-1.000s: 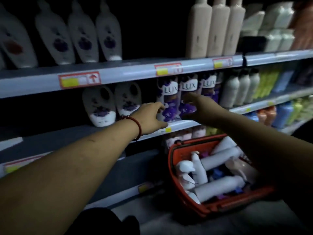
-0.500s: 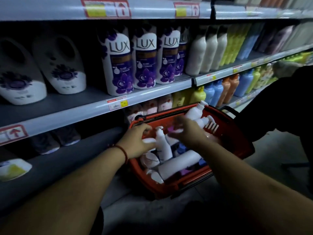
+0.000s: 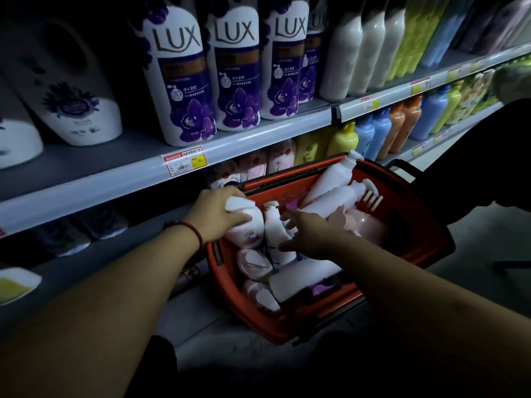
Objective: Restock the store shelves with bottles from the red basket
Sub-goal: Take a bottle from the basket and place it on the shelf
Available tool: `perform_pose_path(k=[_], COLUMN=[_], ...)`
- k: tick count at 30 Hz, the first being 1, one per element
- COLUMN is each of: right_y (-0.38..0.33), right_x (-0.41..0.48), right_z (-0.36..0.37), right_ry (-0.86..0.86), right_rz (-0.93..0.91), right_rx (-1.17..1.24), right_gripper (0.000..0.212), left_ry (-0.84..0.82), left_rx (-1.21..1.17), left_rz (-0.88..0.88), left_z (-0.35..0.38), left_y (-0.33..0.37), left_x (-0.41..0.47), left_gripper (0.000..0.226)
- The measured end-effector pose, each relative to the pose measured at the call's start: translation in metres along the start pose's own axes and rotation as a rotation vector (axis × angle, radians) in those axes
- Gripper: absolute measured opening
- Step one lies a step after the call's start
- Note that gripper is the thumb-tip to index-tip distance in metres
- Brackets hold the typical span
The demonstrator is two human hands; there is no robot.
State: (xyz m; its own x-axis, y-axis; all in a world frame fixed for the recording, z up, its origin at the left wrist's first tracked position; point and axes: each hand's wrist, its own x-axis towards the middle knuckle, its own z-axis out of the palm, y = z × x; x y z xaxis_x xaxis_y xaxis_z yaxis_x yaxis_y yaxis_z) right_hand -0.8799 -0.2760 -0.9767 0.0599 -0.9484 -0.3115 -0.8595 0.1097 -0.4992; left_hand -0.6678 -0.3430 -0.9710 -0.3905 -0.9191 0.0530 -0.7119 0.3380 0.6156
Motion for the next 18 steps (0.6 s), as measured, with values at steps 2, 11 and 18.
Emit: perform_pose_path(k=[2, 11, 18], right_y=[-0.002, -0.019, -0.016], right_x=[0.007, 0.033, 0.039], right_z=[0.004, 0.011, 0.011], right_ry=[0.001, 0.04, 0.119], right_rz=[-0.003, -0.032, -0.025], right_rx=[0.022, 0.125, 0.2], right_gripper=[0.072, 0.069, 0.073], left_ry=[0.065, 0.245, 0.275], left_rx=[-0.057, -0.45, -0.702], left_rz=[-0.067, -0.202, -0.12], left_z=[-0.004, 0.007, -0.022], left_y=[-0.006, -0.006, 0.016], left_x=[0.004, 0.022, 0.023], left_gripper=[0.037, 0.031, 0.022])
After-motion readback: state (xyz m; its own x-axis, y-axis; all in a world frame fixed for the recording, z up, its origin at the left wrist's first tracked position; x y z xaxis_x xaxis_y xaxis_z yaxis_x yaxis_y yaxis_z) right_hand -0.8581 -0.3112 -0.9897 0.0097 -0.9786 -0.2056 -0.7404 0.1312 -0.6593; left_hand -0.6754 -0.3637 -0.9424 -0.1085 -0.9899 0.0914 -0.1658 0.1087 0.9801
